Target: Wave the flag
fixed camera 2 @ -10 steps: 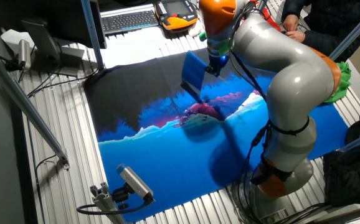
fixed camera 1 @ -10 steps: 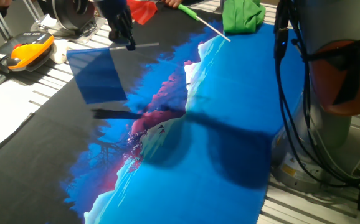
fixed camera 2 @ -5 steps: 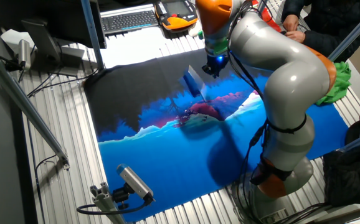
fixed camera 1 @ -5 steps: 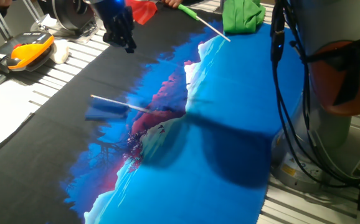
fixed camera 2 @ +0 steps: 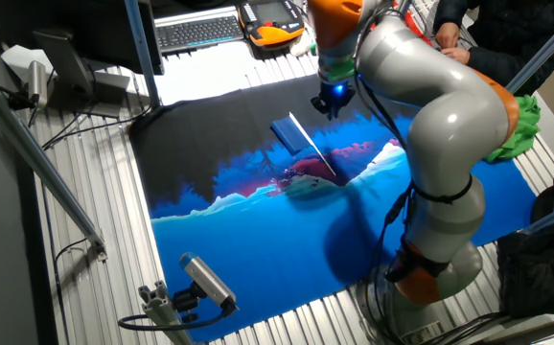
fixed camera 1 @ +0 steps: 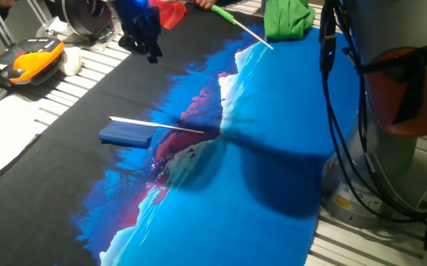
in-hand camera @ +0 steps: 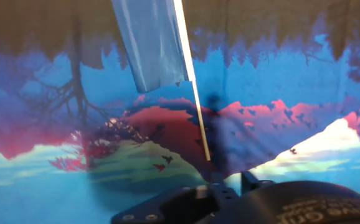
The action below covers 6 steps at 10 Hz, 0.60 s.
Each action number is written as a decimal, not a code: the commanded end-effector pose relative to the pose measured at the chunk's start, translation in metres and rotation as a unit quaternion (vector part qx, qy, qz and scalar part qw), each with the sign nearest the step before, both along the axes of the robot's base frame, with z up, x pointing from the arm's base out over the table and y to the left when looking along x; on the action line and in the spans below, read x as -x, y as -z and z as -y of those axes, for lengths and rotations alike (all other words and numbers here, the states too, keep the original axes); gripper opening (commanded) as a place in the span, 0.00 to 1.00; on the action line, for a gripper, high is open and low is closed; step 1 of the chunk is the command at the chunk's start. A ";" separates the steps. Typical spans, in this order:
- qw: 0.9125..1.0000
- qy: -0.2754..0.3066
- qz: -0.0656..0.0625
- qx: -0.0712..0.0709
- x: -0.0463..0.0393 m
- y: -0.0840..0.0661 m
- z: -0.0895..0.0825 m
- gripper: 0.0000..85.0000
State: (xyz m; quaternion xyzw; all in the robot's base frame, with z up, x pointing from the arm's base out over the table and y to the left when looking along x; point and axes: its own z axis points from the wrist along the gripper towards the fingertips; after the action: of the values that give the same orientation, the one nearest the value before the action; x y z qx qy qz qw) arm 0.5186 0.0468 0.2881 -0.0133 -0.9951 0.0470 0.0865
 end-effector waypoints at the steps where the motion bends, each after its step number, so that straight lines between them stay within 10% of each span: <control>1: 0.999 0.039 0.003 -0.024 -0.0003 -0.001 0.001 0.00; 6: 0.997 0.059 0.046 -0.028 0.0002 -0.001 0.003 0.00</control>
State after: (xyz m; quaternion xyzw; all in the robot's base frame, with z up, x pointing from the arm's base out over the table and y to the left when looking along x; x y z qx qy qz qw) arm 0.5180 0.0445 0.2895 -0.0716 -0.9965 0.0136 0.0416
